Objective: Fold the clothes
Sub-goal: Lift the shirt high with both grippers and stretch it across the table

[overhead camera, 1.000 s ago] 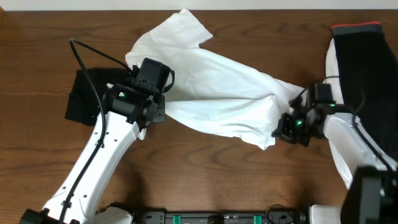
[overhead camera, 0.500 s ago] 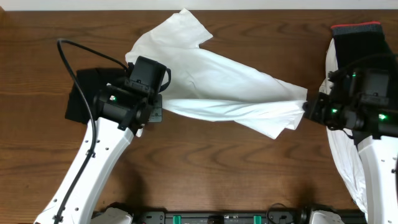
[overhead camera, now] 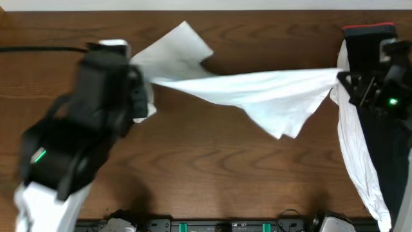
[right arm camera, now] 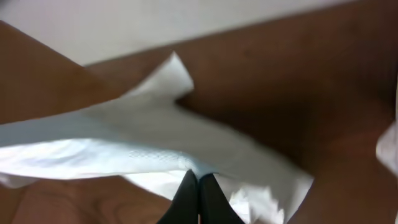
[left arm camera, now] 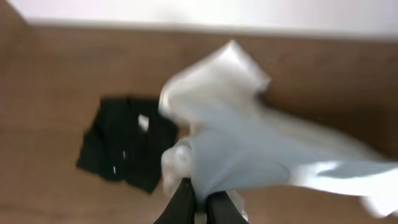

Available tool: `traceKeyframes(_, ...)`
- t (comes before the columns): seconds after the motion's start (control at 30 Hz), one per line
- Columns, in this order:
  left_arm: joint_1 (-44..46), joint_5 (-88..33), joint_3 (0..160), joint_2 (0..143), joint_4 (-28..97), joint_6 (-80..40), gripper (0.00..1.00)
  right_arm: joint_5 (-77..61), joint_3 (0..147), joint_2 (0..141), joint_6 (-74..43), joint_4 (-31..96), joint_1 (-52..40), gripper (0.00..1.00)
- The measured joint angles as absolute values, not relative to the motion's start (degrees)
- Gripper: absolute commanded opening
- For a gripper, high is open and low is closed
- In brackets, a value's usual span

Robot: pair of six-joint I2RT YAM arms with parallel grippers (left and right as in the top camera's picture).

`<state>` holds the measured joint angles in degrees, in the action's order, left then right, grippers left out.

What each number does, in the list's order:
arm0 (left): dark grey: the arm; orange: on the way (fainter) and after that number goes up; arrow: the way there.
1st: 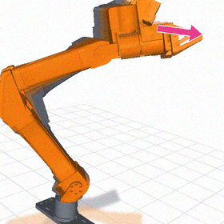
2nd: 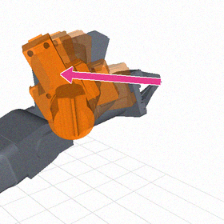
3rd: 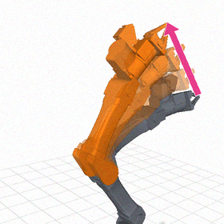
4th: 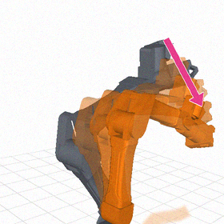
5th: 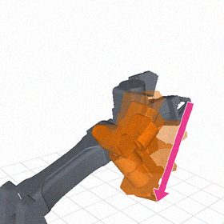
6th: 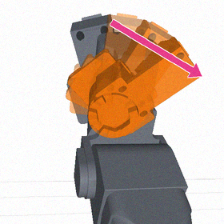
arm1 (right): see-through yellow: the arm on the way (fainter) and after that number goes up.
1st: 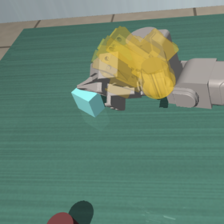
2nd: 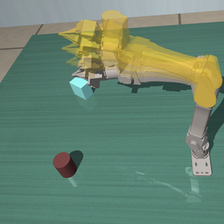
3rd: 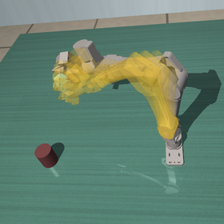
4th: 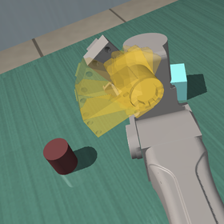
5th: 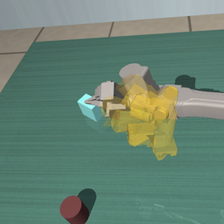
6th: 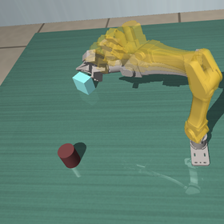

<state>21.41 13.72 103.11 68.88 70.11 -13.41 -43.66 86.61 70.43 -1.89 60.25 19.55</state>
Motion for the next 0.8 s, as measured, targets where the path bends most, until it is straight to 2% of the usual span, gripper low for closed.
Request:
traceKeyframes(0.47, 21.43, 8.14, 134.93, 70.65, 90.08, -5.89, 0.06, -40.12, 116.2, 68.58, -9.17, 67.11, 19.55, 0.01)
traceKeyframes(0.8, 21.43, 4.71, 139.65, 71.44, 91.7, -3.99, 0.06, -35.27, 120.2, 68.99, -11.53, 71.11, 19.55, 0.01)
